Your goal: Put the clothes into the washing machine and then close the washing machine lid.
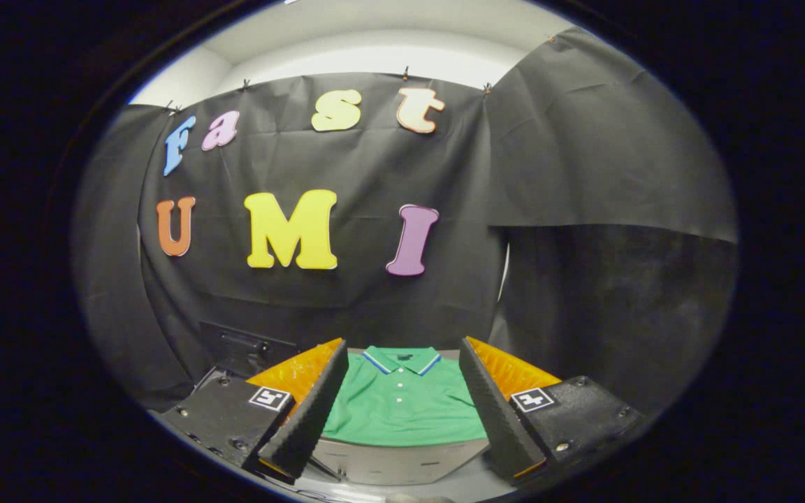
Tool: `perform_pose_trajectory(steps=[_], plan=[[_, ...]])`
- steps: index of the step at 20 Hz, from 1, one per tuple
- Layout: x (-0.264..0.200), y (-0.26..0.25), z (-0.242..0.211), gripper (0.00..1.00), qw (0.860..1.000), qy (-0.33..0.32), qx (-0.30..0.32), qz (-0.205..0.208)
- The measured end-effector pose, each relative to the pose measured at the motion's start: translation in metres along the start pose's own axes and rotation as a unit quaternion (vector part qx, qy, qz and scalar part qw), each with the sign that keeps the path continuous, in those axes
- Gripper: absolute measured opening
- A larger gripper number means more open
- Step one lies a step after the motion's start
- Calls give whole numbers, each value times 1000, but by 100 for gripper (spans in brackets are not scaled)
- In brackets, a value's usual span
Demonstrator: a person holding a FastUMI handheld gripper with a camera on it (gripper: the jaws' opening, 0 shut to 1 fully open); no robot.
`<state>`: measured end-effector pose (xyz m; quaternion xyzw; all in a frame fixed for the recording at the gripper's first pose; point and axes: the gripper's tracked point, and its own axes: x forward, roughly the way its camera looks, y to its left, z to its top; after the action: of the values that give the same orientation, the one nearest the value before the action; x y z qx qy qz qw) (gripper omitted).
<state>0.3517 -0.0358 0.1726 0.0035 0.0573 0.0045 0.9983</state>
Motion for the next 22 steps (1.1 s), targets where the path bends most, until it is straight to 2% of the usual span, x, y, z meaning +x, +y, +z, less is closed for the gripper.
perform_pose_trajectory(steps=[5, 10, 16, 20, 22], plan=[[85, -13, -23, 100, 998, 62, 8, 3], [151, -16, -76, 100, 989, 145, 8, 8], [186, -15, -139, 100, 973, 231, 2, 12], [195, -20, -175, 98, 958, 286, -9, -5], [196, -18, -175, 95, 956, 293, -6, -7]])
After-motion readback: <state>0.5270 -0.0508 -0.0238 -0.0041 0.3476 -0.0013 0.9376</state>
